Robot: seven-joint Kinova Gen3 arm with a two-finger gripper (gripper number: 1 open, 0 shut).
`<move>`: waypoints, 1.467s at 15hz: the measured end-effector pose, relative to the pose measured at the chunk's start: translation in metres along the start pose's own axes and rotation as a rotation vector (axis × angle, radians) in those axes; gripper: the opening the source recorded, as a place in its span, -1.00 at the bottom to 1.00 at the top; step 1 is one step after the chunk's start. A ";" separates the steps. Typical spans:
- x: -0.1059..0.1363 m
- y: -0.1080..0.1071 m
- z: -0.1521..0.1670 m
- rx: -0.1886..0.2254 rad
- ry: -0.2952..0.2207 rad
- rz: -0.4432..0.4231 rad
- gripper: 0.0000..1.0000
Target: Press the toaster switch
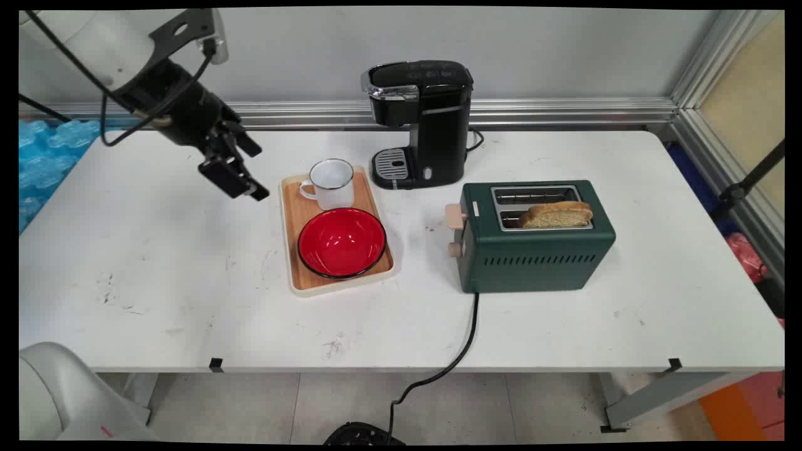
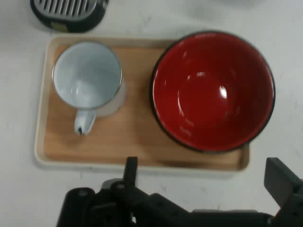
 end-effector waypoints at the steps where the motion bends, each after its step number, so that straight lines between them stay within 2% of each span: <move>1: 0.005 0.000 0.002 -0.004 0.008 -0.005 1.00; 12: 0.087 0.008 0.041 -0.064 0.157 -0.041 1.00; 18: 0.115 0.020 0.065 -0.095 0.208 -0.026 1.00; 19: 0.120 0.023 0.070 -0.102 0.217 -0.021 -1.00; 22: 0.132 0.031 0.084 -0.123 0.238 -0.006 -1.00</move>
